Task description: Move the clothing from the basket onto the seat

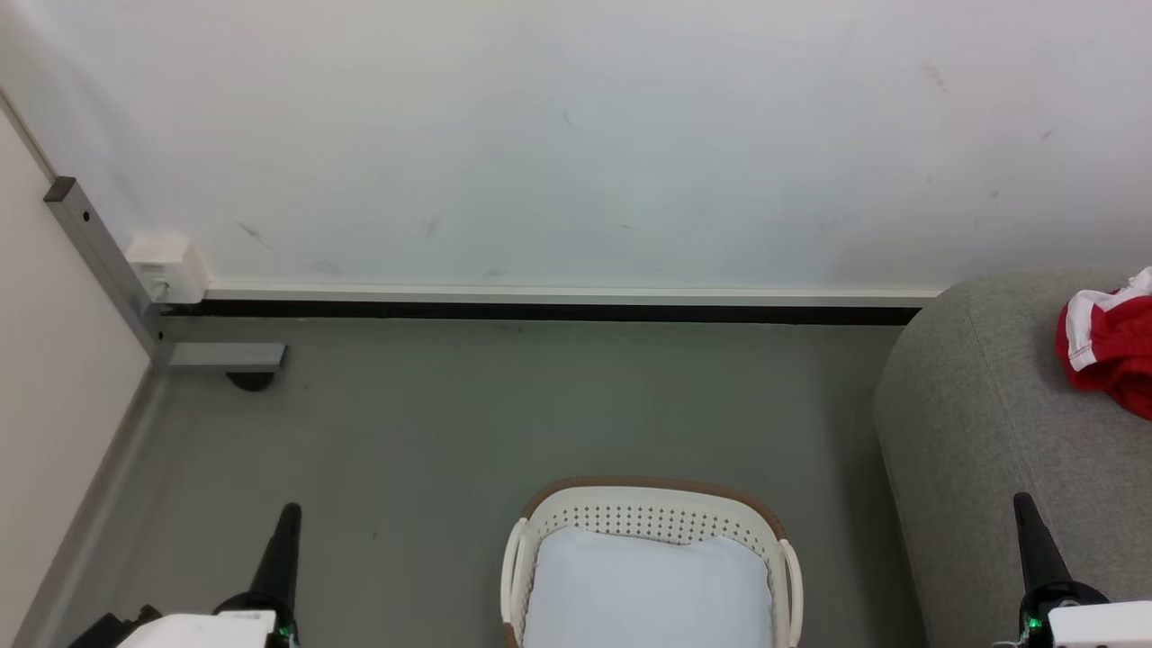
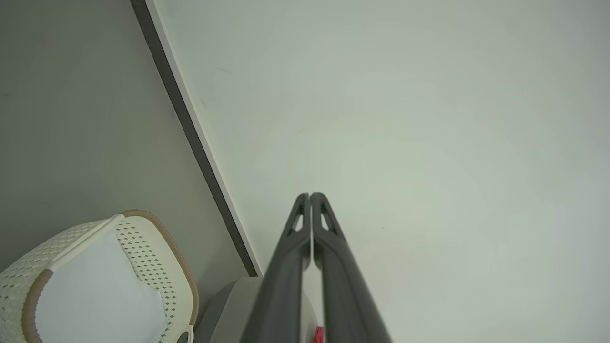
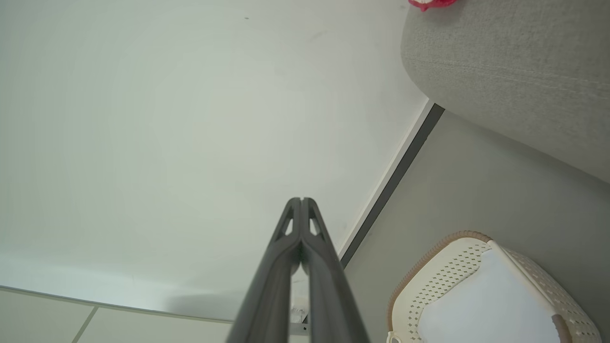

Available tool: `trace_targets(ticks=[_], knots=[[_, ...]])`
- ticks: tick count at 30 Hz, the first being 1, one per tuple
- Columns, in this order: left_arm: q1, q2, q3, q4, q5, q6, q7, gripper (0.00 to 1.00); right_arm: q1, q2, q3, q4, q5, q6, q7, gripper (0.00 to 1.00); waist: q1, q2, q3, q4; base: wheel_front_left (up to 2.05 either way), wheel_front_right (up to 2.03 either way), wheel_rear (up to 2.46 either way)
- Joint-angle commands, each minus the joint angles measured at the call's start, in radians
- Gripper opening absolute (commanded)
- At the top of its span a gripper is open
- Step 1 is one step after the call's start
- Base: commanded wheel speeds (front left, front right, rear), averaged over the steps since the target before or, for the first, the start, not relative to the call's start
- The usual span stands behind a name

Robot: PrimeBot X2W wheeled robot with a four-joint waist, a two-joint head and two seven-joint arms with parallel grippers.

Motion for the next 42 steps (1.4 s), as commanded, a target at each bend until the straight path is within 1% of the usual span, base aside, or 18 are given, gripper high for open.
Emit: trace_targets(ticks=[1,29,42], knots=[[-0.017,0.002,0.005,-0.009,-0.023,-0.003,0.006,0.0,-0.018,-0.01,-0.004,-0.007,0.019,-0.002,0.002,0.0,-0.0001,0.0,0.0,0.001,0.0,0.0,0.0],[-0.028,-0.005,0.031,-0.027,-0.209,-0.011,0.059,0.0,-0.027,-0.01,-0.024,-0.021,0.235,-0.002,0.055,0.0,-0.0001,0.0,0.013,0.014,0.0,0.0,0.0],[-0.027,-0.004,0.031,-0.027,-0.21,-0.011,0.061,0.0,-0.027,-0.01,-0.024,-0.02,0.233,-0.002,0.057,0.0,-0.0001,0.0,0.013,0.014,0.0,0.0,0.0]])
